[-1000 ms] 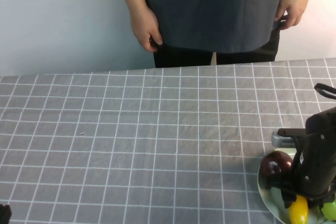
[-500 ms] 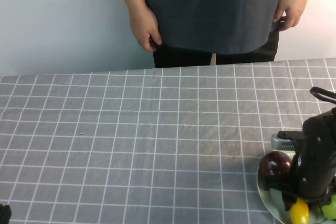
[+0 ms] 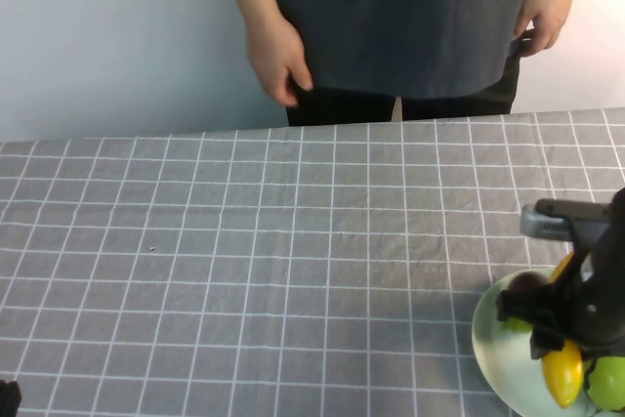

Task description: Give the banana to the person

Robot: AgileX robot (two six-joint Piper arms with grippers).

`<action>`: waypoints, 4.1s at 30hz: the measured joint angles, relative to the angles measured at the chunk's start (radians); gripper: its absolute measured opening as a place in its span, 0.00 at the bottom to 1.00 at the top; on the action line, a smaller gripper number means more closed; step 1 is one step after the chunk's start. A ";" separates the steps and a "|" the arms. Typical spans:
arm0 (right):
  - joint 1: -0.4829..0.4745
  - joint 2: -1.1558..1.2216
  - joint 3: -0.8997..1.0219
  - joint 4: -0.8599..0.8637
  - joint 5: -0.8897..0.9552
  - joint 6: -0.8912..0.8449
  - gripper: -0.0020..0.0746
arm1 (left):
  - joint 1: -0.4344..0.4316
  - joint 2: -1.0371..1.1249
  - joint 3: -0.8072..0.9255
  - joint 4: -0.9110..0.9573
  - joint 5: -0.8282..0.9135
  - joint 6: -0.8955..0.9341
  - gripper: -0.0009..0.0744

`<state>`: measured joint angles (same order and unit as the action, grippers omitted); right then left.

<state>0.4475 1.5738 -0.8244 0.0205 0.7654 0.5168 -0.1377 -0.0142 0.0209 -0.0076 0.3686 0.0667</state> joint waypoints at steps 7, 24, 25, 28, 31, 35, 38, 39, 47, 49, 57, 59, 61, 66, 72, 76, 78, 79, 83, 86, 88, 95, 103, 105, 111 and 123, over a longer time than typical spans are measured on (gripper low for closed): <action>0.002 -0.071 0.000 -0.028 0.089 0.002 0.38 | 0.000 0.000 0.000 0.000 0.000 0.000 0.01; 0.161 -0.379 -0.020 -0.151 -0.257 -0.331 0.38 | 0.000 0.000 0.000 0.000 0.000 0.000 0.01; 0.169 -0.370 -0.031 -0.151 -0.265 -0.349 0.38 | 0.000 0.000 0.000 0.000 0.000 0.000 0.01; 0.190 -0.322 -0.086 -0.151 -0.275 -0.380 0.38 | 0.000 0.000 0.000 0.000 0.000 0.000 0.01; 0.202 -0.248 -0.154 -0.151 -0.275 -0.392 0.38 | 0.000 0.000 0.000 0.000 0.000 0.000 0.01; 0.202 -0.154 -0.217 -0.151 -0.247 -0.395 0.38 | 0.000 0.000 0.000 0.000 0.000 0.000 0.01; 0.202 -0.104 -0.235 -0.149 -0.243 -0.395 0.38 | 0.000 0.000 0.000 0.000 0.000 0.000 0.01; 0.202 -0.092 -0.240 -0.149 -0.243 -0.395 0.38 | 0.000 0.000 0.000 0.000 0.000 0.000 0.01; 0.202 -0.061 -0.249 -0.149 -0.266 -0.395 0.38 | 0.000 0.000 0.000 0.000 0.000 0.000 0.01; 0.202 -0.061 -0.249 -0.149 -0.270 -0.395 0.38 | 0.000 0.000 0.000 0.000 0.000 0.000 0.01; 0.202 -0.070 -0.249 -0.157 -0.259 -0.352 0.63 | 0.000 0.000 0.000 0.000 0.000 0.000 0.01; 0.202 -0.094 -0.249 -0.158 -0.235 -0.336 0.67 | 0.000 0.000 0.000 0.000 0.000 0.000 0.01; 0.202 -0.134 -0.249 -0.164 -0.181 -0.320 0.68 | 0.000 0.000 0.000 0.000 0.000 0.000 0.01; 0.202 -0.253 -0.249 -0.188 0.022 -0.308 0.47 | 0.000 0.000 0.000 0.000 0.000 0.000 0.01; 0.202 -0.426 -0.173 -0.193 0.133 -0.275 0.09 | 0.000 0.000 0.000 0.000 0.000 0.000 0.01; 0.202 -0.535 -0.140 -0.197 0.185 -0.261 0.03 | 0.000 0.000 0.000 0.000 0.000 0.000 0.01; 0.202 -0.572 -0.138 -0.218 0.197 -0.260 0.02 | 0.000 0.000 0.000 0.000 0.000 0.000 0.01; 0.202 -0.589 -0.138 -0.229 0.206 -0.260 0.02 | 0.000 0.000 0.000 0.000 0.000 0.000 0.01; 0.202 -0.632 -0.138 -0.242 0.275 -0.260 0.02 | 0.000 0.000 0.000 0.000 0.000 0.000 0.01; 0.202 -0.651 -0.131 -0.257 0.306 -0.260 0.02 | 0.000 0.000 0.000 0.000 0.000 0.000 0.01; 0.202 -0.669 -0.104 -0.276 0.299 -0.260 0.02 | 0.000 0.000 0.000 0.000 0.000 0.000 0.01; 0.015 -0.866 0.180 -0.286 -0.015 -0.260 0.02 | 0.000 0.000 0.000 0.000 0.000 0.000 0.01; -0.274 -1.268 0.683 -0.345 -0.519 -0.259 0.02 | 0.000 0.000 0.000 0.000 0.000 0.000 0.01; -0.314 -1.360 0.768 -0.351 -0.595 -0.259 0.02 | 0.000 0.000 0.000 0.000 0.000 0.000 0.01; -0.360 -1.568 0.849 -0.347 -0.620 -0.243 0.02 | 0.000 0.000 0.000 0.000 0.000 0.000 0.01; -0.360 -1.581 0.850 -0.343 -0.594 -0.236 0.02 | 0.000 0.000 0.000 0.001 0.001 0.000 0.01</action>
<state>0.0872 -0.0069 0.0257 -0.3230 0.1717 0.2804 -0.1377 -0.0142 0.0209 -0.0068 0.3698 0.0667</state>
